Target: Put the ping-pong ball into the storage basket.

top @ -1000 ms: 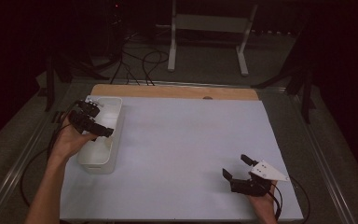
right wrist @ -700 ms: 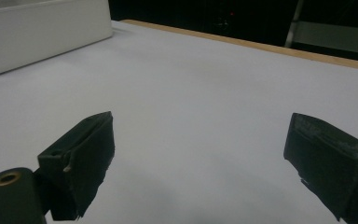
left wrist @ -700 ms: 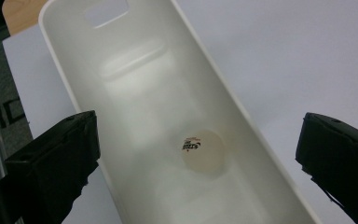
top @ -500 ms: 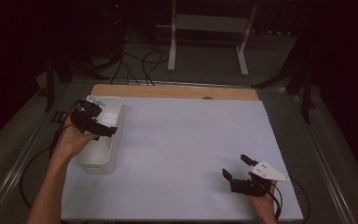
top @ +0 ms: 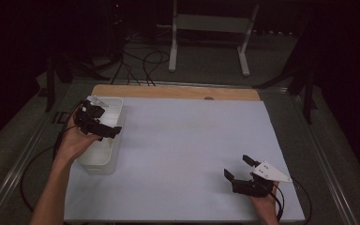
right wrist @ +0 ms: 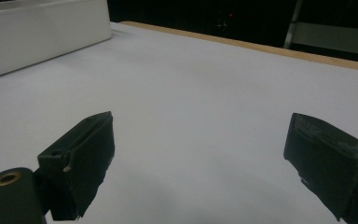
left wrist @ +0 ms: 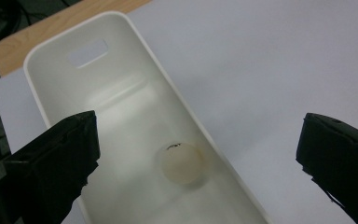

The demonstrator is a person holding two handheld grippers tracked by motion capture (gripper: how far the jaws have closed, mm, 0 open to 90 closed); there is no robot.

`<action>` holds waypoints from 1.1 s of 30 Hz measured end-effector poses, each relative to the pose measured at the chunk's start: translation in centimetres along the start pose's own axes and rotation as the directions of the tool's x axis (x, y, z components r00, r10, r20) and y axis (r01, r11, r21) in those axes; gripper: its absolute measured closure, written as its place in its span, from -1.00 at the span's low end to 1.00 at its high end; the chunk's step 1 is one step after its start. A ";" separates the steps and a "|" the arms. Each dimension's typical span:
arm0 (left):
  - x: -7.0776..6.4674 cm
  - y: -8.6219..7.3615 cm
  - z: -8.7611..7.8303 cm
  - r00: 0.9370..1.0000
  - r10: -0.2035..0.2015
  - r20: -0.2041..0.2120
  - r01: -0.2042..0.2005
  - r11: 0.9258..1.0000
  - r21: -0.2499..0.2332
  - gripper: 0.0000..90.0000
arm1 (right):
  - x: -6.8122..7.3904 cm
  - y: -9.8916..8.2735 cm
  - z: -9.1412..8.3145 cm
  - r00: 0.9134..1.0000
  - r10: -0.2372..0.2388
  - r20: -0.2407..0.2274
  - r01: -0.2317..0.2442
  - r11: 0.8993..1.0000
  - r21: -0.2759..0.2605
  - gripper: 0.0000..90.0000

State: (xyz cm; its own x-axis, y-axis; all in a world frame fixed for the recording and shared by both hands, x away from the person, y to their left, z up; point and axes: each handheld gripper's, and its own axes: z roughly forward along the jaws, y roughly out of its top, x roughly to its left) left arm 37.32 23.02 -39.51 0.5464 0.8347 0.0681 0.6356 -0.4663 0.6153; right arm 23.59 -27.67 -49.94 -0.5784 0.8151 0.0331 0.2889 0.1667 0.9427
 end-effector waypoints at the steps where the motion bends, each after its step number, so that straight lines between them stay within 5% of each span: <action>1: -0.1 0.0 0.0 1.000 -0.001 0.000 0.001 1.000 -0.007 -1.00 | 0.0 0.0 0.0 1.000 0.001 -0.001 -0.001 1.000 0.000 -0.82; 13: -1.2 -0.7 -0.1 1.000 0.012 0.018 -0.010 0.994 -0.113 -1.00 | -0.1 0.0 -0.1 1.000 -0.001 0.001 0.001 1.000 -0.003 -0.82; 33: -2.4 -1.3 0.3 0.999 0.031 0.041 -0.022 0.981 -0.195 -1.00 | -0.2 0.0 -0.2 1.000 0.008 0.005 -0.007 1.000 -0.006 -0.82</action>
State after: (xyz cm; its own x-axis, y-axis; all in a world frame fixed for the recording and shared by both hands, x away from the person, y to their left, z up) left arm 35.34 21.52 -40.66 0.5877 0.8072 0.0546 0.5048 -0.4185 0.7550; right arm 23.57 -27.99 -49.88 -0.5728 0.8188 0.0387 0.2890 0.1575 0.9443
